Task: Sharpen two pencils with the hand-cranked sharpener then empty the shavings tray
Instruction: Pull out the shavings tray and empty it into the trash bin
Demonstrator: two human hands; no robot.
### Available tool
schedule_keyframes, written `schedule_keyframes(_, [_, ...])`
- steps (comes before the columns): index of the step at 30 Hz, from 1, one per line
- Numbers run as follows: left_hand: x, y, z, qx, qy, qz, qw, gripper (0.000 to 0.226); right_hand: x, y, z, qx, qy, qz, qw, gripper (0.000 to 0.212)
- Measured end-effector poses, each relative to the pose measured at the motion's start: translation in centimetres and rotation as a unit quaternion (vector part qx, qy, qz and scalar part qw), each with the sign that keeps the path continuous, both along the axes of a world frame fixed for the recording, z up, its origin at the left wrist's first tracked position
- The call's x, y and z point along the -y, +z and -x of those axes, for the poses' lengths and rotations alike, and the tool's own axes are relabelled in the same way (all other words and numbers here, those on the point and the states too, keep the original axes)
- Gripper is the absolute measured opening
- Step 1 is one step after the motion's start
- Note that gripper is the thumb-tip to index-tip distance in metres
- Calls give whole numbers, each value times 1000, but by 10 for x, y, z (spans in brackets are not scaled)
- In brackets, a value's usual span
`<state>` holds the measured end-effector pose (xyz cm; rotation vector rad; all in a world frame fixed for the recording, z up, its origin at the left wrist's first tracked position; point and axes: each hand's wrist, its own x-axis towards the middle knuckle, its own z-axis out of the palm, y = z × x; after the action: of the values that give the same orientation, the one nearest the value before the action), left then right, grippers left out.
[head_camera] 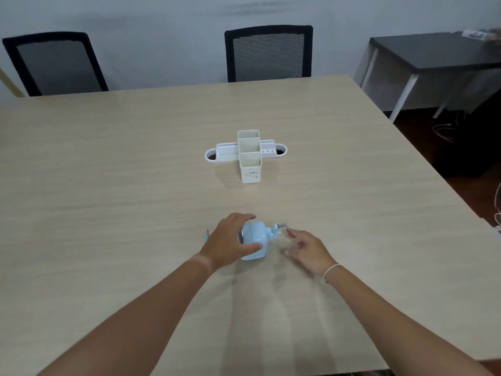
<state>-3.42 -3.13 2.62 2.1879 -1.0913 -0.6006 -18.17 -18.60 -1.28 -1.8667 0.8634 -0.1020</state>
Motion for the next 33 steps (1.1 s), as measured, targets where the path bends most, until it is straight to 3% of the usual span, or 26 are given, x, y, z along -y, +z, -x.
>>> schedule_keyframes(4, [4,-3,4,45,-21,1,999,59,-18,-5,-16,10,88,-24,996,50])
schedule_keyframes(11, [3,-7,1,46,-24,2,999,55,-14,-5,-34,-16,108,-114,987,42])
schedule_keyframes(23, [5,-6,-3,40,-29,-35,998,58,2,-13,-31,-16,140,-78,987,27])
schedule_keyframes(28, [6,-4,-1,47,-28,-40,998,58,17,-18,-12,18,128,-56,990,57])
schedule_keyframes(33, [7,-2,3,50,-15,-40,998,58,30,-19,14,52,63,-125,989,53])
